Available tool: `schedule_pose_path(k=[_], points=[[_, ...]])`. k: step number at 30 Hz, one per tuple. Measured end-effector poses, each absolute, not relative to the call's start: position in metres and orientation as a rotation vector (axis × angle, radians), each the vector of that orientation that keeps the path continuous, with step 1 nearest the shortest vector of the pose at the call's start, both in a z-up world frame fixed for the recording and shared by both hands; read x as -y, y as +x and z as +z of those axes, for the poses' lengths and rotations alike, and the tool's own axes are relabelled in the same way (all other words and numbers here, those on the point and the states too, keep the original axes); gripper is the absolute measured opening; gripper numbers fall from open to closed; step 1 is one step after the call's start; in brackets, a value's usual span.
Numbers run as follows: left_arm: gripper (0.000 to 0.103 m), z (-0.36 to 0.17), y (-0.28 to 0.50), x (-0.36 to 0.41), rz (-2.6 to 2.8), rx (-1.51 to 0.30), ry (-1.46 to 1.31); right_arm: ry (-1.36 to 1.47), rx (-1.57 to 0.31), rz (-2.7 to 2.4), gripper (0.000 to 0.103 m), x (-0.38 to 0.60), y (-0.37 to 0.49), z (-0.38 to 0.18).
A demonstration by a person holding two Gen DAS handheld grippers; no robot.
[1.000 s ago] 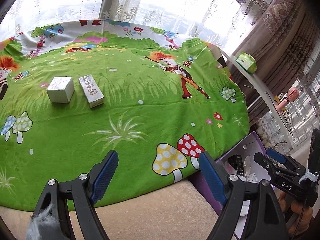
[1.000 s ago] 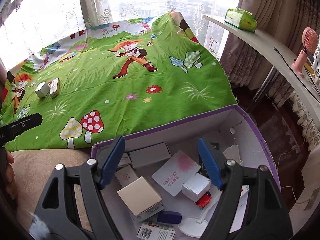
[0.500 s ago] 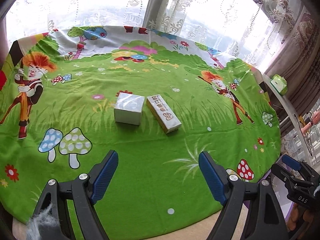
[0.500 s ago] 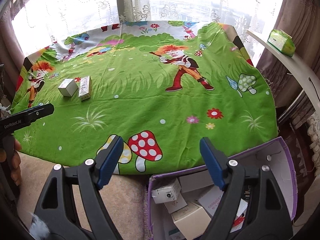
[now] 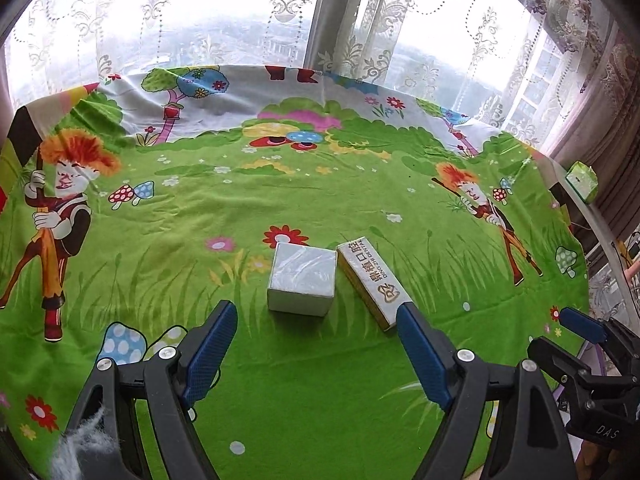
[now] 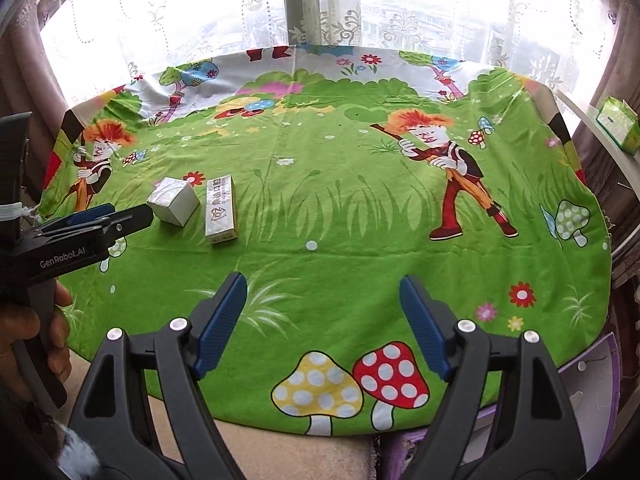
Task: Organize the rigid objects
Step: 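Move both open grippers back over the last two boxes on the bed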
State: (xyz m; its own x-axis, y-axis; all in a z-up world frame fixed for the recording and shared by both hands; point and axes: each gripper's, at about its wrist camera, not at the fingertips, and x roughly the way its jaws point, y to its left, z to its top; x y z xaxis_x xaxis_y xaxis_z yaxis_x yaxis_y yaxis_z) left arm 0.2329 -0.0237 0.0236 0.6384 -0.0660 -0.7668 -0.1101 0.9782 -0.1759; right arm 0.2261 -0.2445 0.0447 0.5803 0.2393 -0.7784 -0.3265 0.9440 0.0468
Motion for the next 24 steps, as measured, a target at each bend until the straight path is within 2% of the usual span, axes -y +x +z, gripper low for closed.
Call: schedule_pose_path(k=[4, 12, 16, 24], points=[[0.077, 0.015, 0.247, 0.019, 0.032, -0.895, -0.210, -0.119, -0.893, 0.356, 0.081, 0.227, 0.236, 0.041], [0.073, -0.004, 0.271, 0.017, 0.031, -0.935, -0.181, -0.140, -0.905, 0.397, 0.081, 0.197, 0.256, 0.027], [0.047, -0.014, 0.276, 0.014, 0.023, -0.963, -0.183, -0.153, -0.919, 0.413, 0.081, 0.182, 0.263, 0.018], [0.047, -0.014, 0.262, -0.006, 0.096, -0.949, -0.206, -0.169, -0.939, 0.450, 0.081, 0.154, 0.274, 0.001]])
